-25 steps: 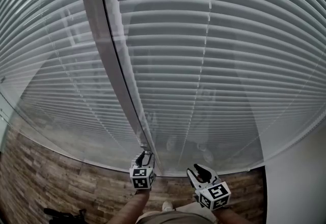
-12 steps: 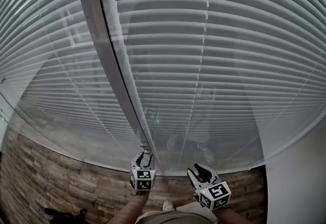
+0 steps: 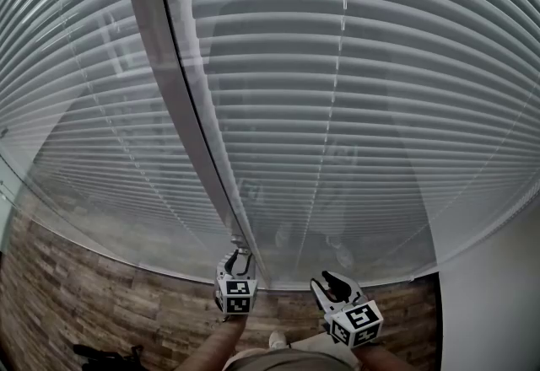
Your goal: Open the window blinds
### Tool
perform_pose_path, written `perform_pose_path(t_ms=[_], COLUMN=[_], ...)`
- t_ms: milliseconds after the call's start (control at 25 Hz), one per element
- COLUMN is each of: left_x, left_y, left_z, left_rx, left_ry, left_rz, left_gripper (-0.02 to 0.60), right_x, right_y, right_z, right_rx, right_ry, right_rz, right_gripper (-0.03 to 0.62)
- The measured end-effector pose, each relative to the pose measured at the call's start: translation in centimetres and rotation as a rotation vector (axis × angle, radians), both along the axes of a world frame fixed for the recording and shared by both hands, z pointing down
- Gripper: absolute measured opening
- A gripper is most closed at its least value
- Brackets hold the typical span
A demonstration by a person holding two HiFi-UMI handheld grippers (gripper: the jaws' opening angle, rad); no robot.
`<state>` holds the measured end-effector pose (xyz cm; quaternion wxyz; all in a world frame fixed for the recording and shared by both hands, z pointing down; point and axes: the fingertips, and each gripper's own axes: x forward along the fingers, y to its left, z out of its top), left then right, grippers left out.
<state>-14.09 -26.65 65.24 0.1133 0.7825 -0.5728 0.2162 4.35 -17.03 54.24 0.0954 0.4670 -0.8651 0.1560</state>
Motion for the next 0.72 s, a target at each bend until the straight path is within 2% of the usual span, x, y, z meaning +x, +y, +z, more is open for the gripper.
perform_pose_path(t_ms=[560, 720], left_x=[-0.22, -0.16], left_y=[-0.57, -0.62], left_z=[0.3, -0.03], left_rx=[-0.008, -0.011], left_ry=[0.003, 0.038], left_rz=[-0.019, -0.022], left_gripper=[0.158, 0.152], right_x=[-0.24, -0.5], right_y=[-0.39, -0.61], right_z=[0.58, 0.56], right_rx=[-0.018, -0.018], right_ry=[0.004, 0.002], right_rz=[-0.002, -0.006], right_gripper=[0.121, 0.121])
